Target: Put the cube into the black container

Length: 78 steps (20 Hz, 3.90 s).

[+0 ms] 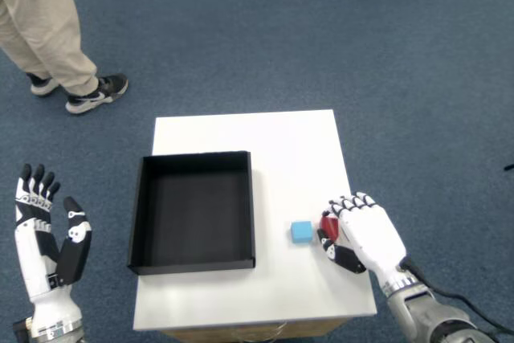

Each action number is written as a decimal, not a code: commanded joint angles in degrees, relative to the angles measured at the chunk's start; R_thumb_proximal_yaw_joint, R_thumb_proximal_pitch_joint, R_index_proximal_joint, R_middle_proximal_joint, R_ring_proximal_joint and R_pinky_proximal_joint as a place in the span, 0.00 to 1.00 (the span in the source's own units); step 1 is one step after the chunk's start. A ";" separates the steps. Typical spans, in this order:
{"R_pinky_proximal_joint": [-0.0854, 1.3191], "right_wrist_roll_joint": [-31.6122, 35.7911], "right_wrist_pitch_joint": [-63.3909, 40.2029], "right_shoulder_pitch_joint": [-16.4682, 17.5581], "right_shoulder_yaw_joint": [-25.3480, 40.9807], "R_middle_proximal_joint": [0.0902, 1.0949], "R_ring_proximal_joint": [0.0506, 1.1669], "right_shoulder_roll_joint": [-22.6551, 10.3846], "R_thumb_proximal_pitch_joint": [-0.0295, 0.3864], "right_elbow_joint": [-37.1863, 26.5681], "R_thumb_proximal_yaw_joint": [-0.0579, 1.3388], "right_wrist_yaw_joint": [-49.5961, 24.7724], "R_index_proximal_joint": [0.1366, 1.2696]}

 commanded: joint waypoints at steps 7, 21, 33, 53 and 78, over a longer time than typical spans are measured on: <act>0.26 1.67 -1.81 -1.57 -2.03 0.29 0.26 -2.47 0.06 -0.66 0.57 -0.60 0.35; 0.25 2.42 -0.53 -1.33 -3.39 0.26 0.25 -2.41 0.02 -0.60 0.49 3.20 0.27; 0.19 2.12 -1.70 -1.12 -3.36 0.22 0.22 -1.71 0.05 -1.37 0.51 2.35 0.23; 0.15 1.21 -2.27 1.84 -3.15 0.21 0.21 -2.27 0.35 -1.17 0.53 -0.61 0.22; 0.13 3.90 2.98 2.07 -6.92 0.20 0.20 -3.25 0.36 -0.38 0.53 8.75 0.24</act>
